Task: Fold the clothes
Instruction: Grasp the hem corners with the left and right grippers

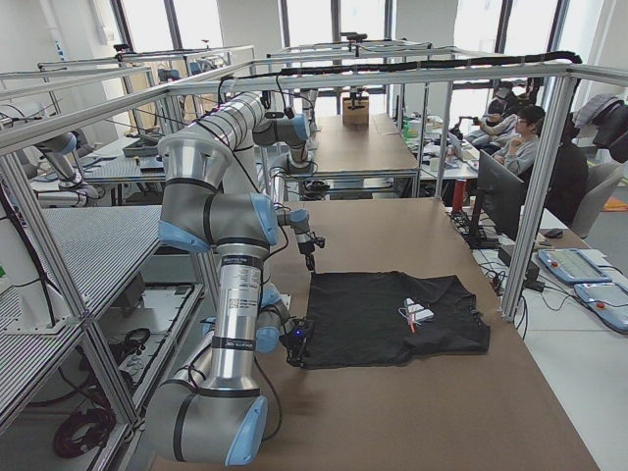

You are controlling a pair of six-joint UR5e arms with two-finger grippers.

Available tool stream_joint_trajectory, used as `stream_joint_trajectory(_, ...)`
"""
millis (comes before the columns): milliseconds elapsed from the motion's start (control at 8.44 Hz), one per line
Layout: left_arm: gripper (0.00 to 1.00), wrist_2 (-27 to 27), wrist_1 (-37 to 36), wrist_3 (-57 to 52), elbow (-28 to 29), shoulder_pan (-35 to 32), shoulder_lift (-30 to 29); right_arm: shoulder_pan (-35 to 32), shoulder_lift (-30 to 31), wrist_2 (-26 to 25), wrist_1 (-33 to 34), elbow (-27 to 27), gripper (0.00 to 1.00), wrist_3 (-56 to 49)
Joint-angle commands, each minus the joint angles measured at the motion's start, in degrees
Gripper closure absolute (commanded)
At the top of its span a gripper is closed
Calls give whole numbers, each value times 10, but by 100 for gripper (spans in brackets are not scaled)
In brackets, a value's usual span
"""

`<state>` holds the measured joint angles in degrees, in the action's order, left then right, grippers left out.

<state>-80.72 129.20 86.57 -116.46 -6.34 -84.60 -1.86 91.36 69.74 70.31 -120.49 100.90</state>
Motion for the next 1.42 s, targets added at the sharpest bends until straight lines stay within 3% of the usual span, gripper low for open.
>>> stream_joint_trajectory(0,100,-1,0,0,-2,-2,-2,0,3,-4,0,-1,100,-2)
stream_joint_trajectory(356,100,-6,-1,-1,-18,-11,-3,-5,0,-2,1,-15,100,-10)
stream_joint_trajectory(593,100,-74,-61,-35,-59,-70,-20,-26,-2,2,10,-48,100,-63)
stream_joint_trajectory(830,100,-138,-122,-69,-60,-142,-78,-113,-56,78,81,-69,100,-127)
stream_joint_trajectory(948,100,-197,-158,-94,-60,-196,-114,-157,-88,121,111,-69,100,-160)
stream_joint_trajectory(1304,100,-357,-271,-163,-61,-347,-208,-245,-113,226,117,-74,100,-206)
